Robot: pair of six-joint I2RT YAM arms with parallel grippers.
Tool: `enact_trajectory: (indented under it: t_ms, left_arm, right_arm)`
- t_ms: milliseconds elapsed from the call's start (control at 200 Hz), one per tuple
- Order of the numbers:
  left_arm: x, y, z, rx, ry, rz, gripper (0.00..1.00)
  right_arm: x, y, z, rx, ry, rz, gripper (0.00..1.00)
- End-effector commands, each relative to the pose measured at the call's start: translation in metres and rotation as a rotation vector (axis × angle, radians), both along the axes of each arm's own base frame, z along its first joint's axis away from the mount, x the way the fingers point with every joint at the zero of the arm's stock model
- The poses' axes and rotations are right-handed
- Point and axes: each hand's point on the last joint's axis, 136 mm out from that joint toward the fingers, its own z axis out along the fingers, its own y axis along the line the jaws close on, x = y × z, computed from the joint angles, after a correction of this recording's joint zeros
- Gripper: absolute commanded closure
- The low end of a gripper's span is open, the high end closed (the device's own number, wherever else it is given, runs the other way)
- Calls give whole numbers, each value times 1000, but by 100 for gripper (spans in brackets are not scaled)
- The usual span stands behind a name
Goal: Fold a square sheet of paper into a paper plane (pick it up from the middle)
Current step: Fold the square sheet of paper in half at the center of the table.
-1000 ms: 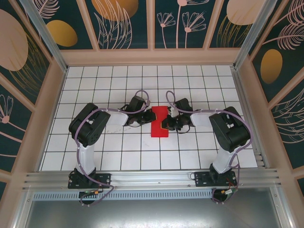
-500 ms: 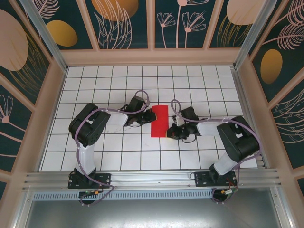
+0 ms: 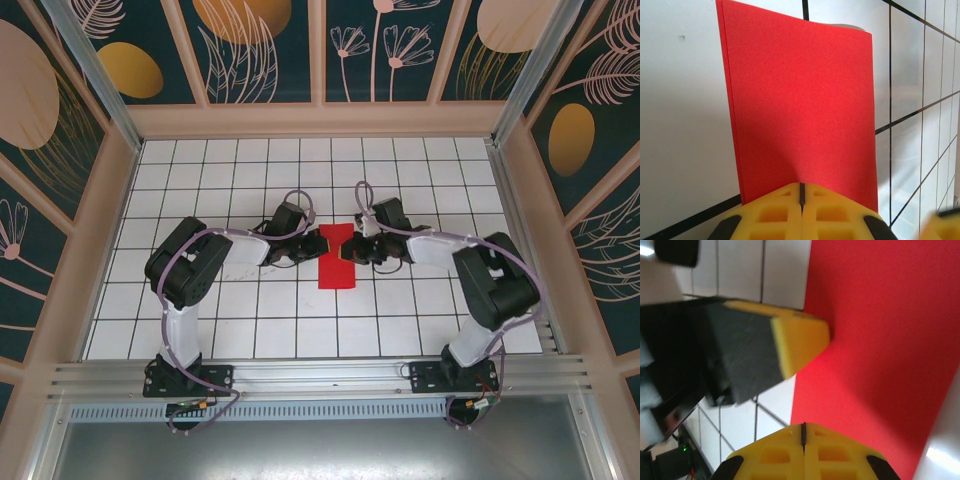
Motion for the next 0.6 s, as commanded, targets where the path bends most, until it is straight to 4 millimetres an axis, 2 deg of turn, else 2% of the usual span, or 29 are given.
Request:
enact_trajectory:
  t_ms: [0, 65, 180, 380, 510, 595]
  left_arm:
    - [-76, 96, -120, 450, 328, 88, 100]
    - [-76, 97, -119, 452, 328, 89, 100]
    - [-76, 97, -120, 454, 330, 91, 100]
    - [-78, 101, -124, 473, 341, 106, 100]
    - [-77, 100, -123, 471, 339, 108, 100]
    - [-75, 98, -121, 461, 333, 104, 100]
  right_arm:
    - [6, 1, -18, -15, 34, -17, 100]
    - [4, 0, -25, -30, 49, -15, 100]
    - [-12, -8, -39, -56, 92, -6, 100]
    - [-65, -32, -56, -106, 192, 43, 100]
    - [-96, -45, -55, -118, 234, 62, 100]
    - [-92, -49, -43, -118, 199, 43, 100]
